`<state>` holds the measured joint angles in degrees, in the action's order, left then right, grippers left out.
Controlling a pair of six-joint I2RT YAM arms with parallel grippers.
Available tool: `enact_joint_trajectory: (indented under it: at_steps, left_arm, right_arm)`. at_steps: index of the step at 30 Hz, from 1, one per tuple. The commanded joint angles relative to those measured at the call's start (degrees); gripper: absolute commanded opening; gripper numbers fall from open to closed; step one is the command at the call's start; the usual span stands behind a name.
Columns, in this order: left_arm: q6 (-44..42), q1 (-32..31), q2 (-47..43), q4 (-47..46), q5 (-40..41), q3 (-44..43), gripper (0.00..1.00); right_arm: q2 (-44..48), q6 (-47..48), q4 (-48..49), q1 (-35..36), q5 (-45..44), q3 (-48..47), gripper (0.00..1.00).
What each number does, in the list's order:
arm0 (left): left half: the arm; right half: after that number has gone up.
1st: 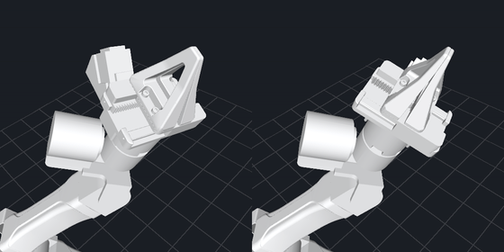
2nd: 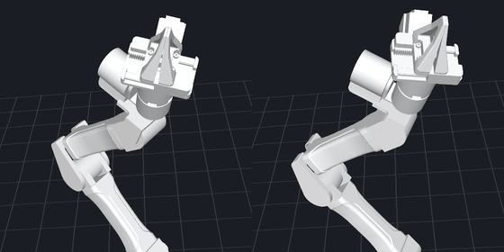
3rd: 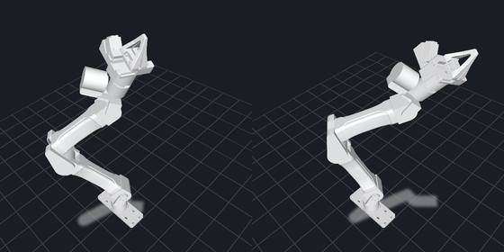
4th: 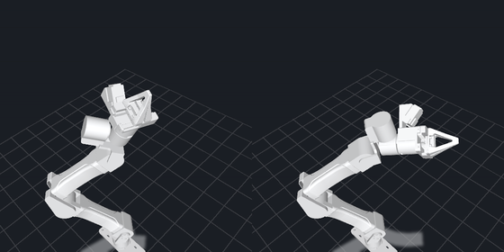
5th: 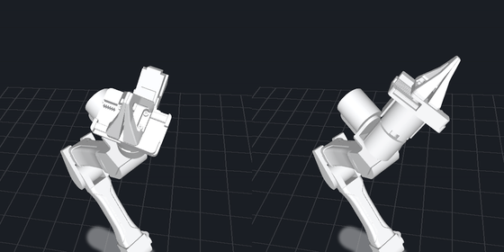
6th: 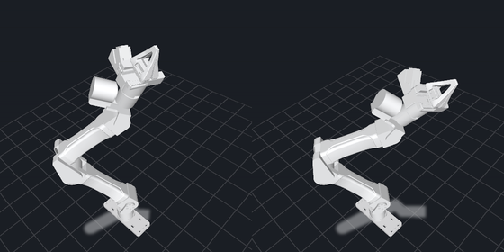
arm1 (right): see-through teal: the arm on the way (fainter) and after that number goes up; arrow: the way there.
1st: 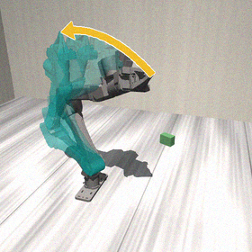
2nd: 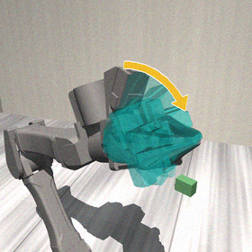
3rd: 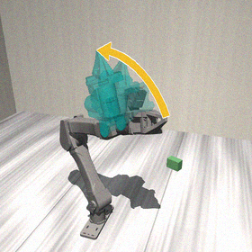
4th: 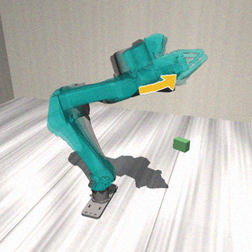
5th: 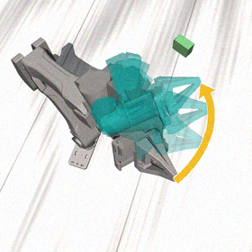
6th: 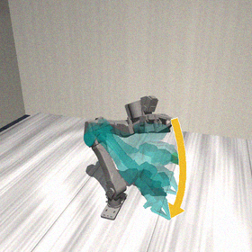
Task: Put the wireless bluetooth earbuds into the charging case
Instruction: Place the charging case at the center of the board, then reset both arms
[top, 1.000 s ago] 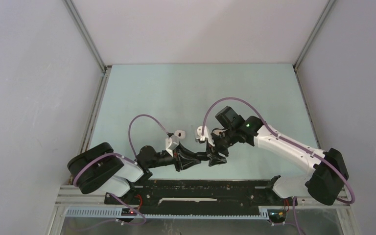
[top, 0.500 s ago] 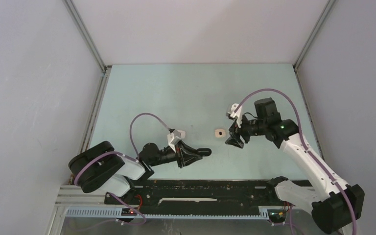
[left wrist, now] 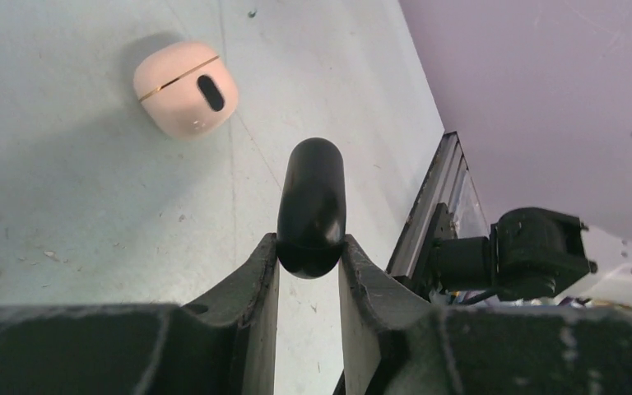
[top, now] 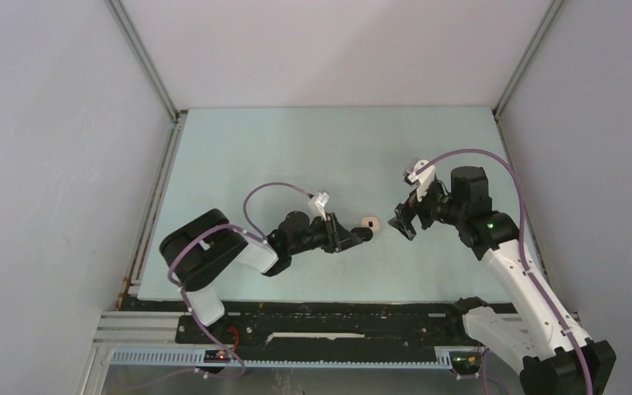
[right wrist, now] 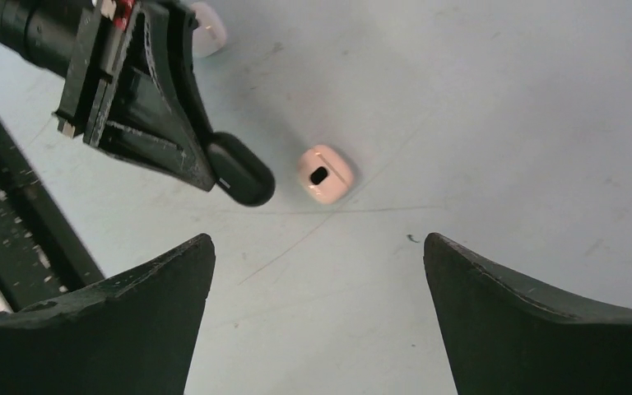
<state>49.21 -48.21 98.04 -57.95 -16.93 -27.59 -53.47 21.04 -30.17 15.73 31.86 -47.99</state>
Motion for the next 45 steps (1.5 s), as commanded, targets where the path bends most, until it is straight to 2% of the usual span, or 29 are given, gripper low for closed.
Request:
enact_joint_trajectory:
  at_steps: [1, 3, 7, 14, 18, 19, 20, 22, 27, 33, 36, 39, 41, 45]
  left_arm:
    - [9.84, 0.11, 4.21, 3.86, -0.91, -3.96, 0.1]
    - [10.48, 0.09, 4.77, 7.38, -0.54, -5.28, 0.13]
    - [8.32, 0.16, 3.17, 20.5, 0.82, -8.81, 0.19]
    - [-1.62, 1.13, -0.47, 48.85, 8.19, -17.27, 0.3]
    - [-4.41, 2.37, -1.04, 56.4, 9.02, -20.43, 0.38]
    - [-5.08, 2.49, -1.21, 58.23, 9.02, -21.07, 0.41]
    - [-5.88, 2.57, -1.49, 60.32, 9.0, -21.88, 0.51]
    - [-7.81, 2.6, -2.39, 63.5, 9.62, -22.76, 0.58]
    - [-12.39, 3.02, -7.12, 70.38, 14.26, -24.36, 0.66]
    - [-22.26, 4.21, -16.82, 80.95, 28.96, -28.52, 0.7]
    - [-23.7, 6.5, -22.11, 81.43, 34.18, -28.17, 0.72]
    - [-24.02, 8.39, -28.31, 79.09, 35.96, -26.75, 0.75]
    - [-24.85, 9.57, -32.39, 79.37, 37.36, -27.39, 0.99]
    - [-29.79, 10.78, -38.69, 82.35, 45.1, -30.05, 1.0]
  right_arm:
    - [1.8, -1.56, 4.33, -0.36, -7.1, 0.24, 1.0]
    - [2.32, -1.14, 4.11, -0.46, -6.8, 0.5, 1.0]
    - [2.75, -0.28, 3.43, -0.45, -5.64, 0.61, 1.0]
    - [2.8, 0.8, 2.53, -0.02, -4.52, 0.61, 1.0]
    - [2.76, 1.03, 2.4, 0.21, -4.62, 0.61, 1.0]
    - [2.84, 1.08, 2.4, 0.26, -4.7, 0.61, 1.0]
    - [2.89, 1.04, 2.4, 0.34, -4.76, 0.61, 1.0]
    - [3.0, 0.93, 2.48, 0.28, -5.01, 0.61, 1.0]
    - [3.46, -0.14, 2.93, -0.02, -6.82, 0.61, 1.0]
    - [3.48, -6.89, 7.24, -0.42, -14.67, 0.61, 1.0]
    - [3.1, -9.31, 9.09, -0.37, -19.16, 0.61, 1.0]
    - [2.64, -10.96, 10.3, -0.41, -21.5, 0.61, 1.0]
    - [2.46, -11.99, 10.84, -0.43, -22.39, 0.61, 1.0]
    - [1.69, -13.18, 12.34, -0.44, -24.87, 1.08, 1.0]
